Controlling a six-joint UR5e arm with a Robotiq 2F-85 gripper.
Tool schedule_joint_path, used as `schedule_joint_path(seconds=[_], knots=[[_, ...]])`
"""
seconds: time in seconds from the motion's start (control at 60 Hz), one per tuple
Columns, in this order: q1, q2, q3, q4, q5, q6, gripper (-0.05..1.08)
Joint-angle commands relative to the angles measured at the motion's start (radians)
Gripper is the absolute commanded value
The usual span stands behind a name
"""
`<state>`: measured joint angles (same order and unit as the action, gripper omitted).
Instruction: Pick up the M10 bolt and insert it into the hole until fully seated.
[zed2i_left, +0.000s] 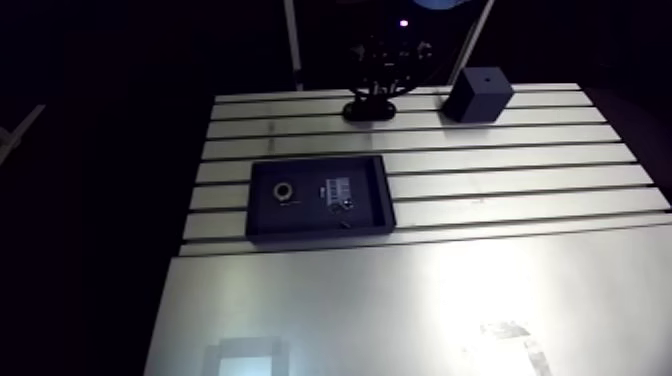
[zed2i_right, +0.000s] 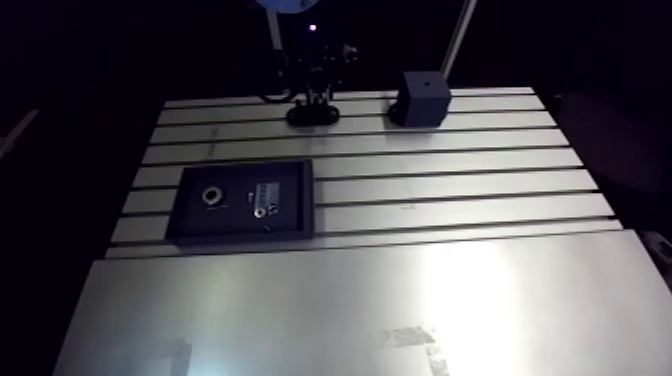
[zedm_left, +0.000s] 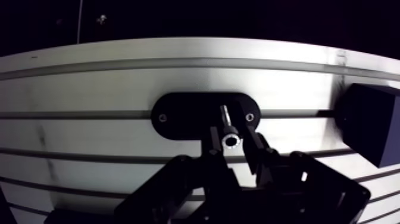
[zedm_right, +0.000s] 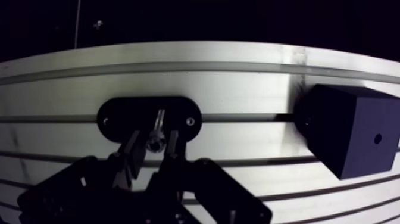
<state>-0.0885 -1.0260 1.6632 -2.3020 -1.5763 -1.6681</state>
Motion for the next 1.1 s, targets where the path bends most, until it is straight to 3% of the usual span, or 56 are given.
schedule_joint_path(seconds=[0.017, 1.1], knots=[[0.000, -0.002, 0.002, 0.000, 0.000, 0.000, 0.68], [-0.004, -0.023, -0.041, 0.039, 0.003, 0.000, 0.87]])
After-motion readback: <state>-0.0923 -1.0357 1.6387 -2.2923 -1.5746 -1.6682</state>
